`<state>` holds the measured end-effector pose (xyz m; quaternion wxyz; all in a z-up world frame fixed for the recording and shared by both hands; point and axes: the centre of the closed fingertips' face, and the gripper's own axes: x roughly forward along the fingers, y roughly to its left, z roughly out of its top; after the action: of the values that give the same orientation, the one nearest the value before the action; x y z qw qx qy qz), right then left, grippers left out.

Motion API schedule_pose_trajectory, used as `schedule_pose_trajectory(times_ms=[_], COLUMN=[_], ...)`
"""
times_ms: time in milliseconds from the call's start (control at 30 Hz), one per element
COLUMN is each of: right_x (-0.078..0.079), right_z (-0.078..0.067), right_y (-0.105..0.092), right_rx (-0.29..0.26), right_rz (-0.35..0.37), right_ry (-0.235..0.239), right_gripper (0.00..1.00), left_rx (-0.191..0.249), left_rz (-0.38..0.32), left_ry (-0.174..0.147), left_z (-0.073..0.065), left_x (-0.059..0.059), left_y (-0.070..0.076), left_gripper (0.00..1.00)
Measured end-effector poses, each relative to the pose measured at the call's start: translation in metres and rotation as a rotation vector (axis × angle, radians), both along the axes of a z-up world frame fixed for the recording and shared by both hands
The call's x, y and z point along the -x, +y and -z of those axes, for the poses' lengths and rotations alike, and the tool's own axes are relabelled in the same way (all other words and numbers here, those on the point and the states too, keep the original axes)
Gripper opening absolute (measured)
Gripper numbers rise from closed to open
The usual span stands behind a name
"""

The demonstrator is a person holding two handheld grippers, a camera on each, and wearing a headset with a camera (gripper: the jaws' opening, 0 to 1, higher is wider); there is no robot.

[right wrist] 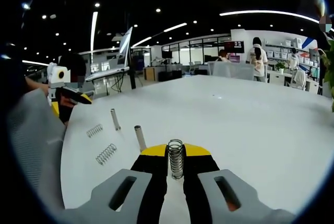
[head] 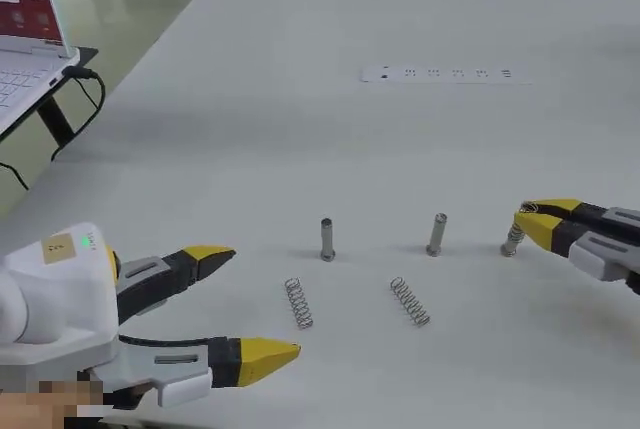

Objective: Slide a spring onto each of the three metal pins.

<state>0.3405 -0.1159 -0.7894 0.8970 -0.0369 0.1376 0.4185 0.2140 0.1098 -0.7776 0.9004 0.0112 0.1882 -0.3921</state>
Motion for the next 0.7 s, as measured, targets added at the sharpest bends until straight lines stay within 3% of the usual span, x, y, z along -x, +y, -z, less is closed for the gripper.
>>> schedule_pose_trajectory(times_ms=[700], right_x=[0.001], right_z=[0.018], right_y=[0.001], right_rx=[0.061], right_rz=[-0.017], right_ry=[0.037], right_gripper=[0.08], left_rx=[0.002], left_rz=[-0.003], left_ry=[0.001], left_z=[0.001], left_x=[-0.002], left_y=[0.000], left_gripper=[0.72])
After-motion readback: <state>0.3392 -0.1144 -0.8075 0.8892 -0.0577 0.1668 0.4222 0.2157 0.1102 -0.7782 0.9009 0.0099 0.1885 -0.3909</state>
